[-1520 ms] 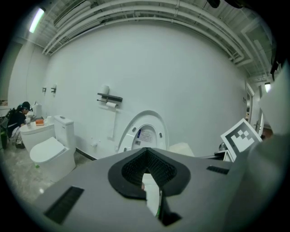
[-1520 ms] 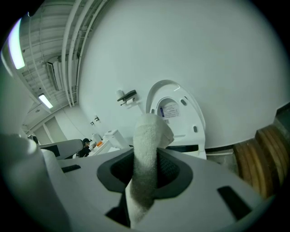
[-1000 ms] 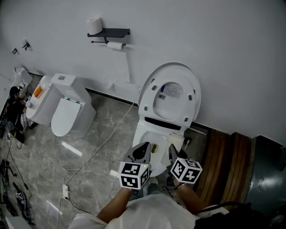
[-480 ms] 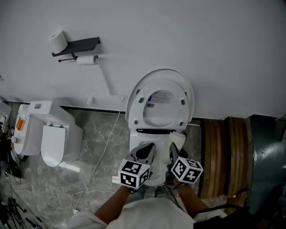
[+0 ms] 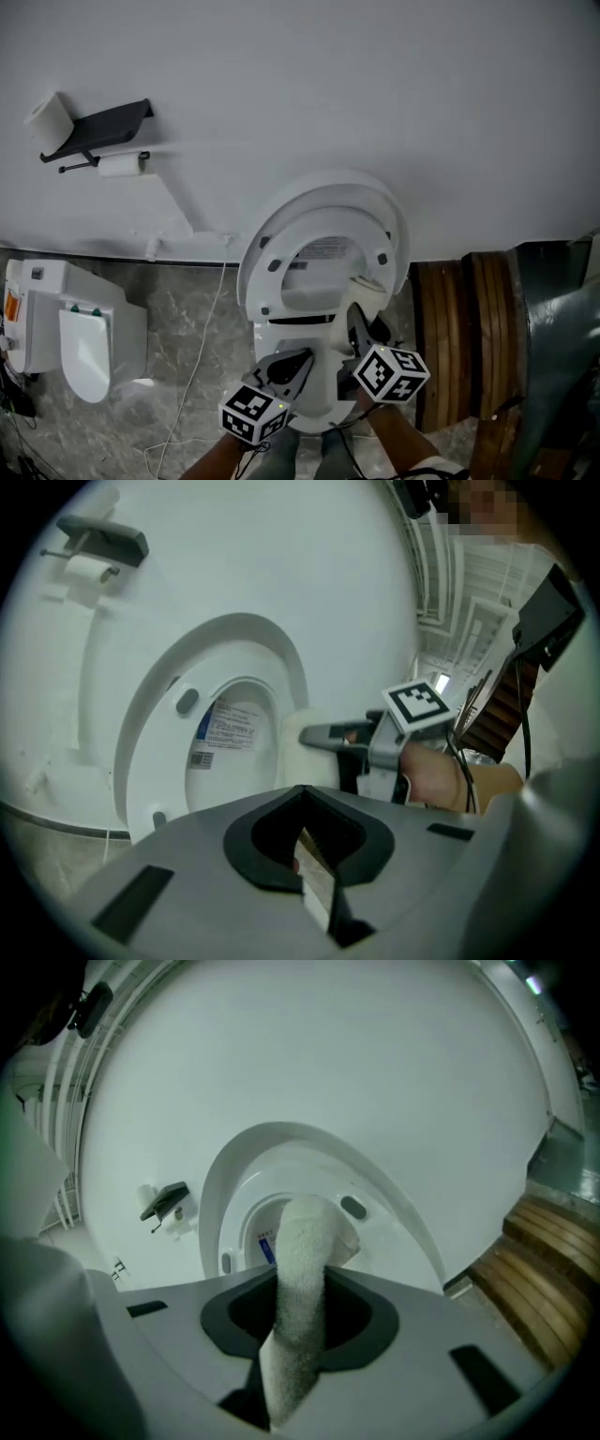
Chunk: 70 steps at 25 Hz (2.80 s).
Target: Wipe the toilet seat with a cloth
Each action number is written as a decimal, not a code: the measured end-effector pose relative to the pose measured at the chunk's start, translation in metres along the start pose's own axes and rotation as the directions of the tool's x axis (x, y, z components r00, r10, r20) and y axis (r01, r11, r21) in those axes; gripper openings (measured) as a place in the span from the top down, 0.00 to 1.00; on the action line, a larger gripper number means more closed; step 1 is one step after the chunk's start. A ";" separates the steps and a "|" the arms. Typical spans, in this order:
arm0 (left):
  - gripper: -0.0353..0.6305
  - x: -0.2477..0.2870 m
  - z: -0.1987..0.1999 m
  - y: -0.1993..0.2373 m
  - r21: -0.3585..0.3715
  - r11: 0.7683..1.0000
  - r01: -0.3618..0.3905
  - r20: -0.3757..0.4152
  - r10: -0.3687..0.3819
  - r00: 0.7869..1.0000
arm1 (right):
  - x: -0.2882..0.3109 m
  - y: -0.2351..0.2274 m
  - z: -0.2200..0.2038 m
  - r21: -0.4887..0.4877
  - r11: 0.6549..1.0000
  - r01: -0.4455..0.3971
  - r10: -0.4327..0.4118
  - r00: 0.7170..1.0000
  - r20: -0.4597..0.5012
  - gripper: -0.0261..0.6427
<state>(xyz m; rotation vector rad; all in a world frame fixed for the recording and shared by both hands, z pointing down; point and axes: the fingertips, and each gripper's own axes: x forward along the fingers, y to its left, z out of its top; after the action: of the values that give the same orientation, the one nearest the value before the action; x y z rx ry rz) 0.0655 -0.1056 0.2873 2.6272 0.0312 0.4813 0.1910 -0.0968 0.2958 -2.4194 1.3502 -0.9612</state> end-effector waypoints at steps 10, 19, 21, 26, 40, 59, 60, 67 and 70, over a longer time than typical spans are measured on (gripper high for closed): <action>0.93 0.023 -0.017 0.046 -0.019 1.000 -0.016 -0.031 0.016 0.999 | 0.038 0.029 0.082 0.064 0.997 -0.036 0.021 0.977 0.213 0.81; 0.93 0.027 0.005 0.065 -0.014 0.999 -0.042 -0.004 0.042 0.999 | 0.053 0.035 0.107 0.066 0.997 -0.032 0.013 0.965 0.262 0.81; 0.93 0.029 -0.001 0.065 -0.018 0.999 -0.039 -0.014 0.039 0.999 | 0.052 0.022 0.106 0.089 0.996 -0.016 -0.009 0.962 0.272 0.81; 0.93 0.038 -0.017 0.062 -0.053 0.999 -0.012 -0.035 0.010 0.999 | 0.049 -0.011 0.103 0.143 0.990 0.016 -0.058 0.954 0.296 0.81; 0.93 0.053 -0.039 0.064 -0.074 0.997 -0.032 -0.059 0.028 0.998 | 0.036 -0.049 0.081 0.215 0.977 0.002 -0.078 0.935 0.345 0.81; 0.93 0.078 -0.110 0.061 -0.134 0.990 -0.041 -0.082 0.030 0.996 | 0.027 -0.110 0.030 0.252 0.966 0.049 -0.136 0.930 0.341 0.81; 0.93 0.078 -0.114 0.061 -0.133 0.990 -0.039 -0.082 0.028 0.996 | 0.028 -0.113 0.026 0.256 0.965 0.053 -0.142 0.929 0.341 0.81; 0.93 0.071 -0.133 0.062 -0.118 0.992 -0.032 -0.091 0.021 0.996 | 0.027 -0.132 0.007 0.266 0.959 0.101 -0.194 0.916 0.350 0.81; 0.93 0.066 -0.140 0.067 -0.124 0.991 -0.044 -0.097 0.032 0.995 | 0.028 -0.143 -0.011 0.244 0.961 0.132 -0.212 0.916 0.339 0.81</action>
<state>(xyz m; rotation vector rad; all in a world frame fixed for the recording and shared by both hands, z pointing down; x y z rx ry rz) 0.0757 -0.0961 0.4557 2.4842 -0.0188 0.6017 0.2918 -0.0382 0.3833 -2.4207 0.8681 -0.6134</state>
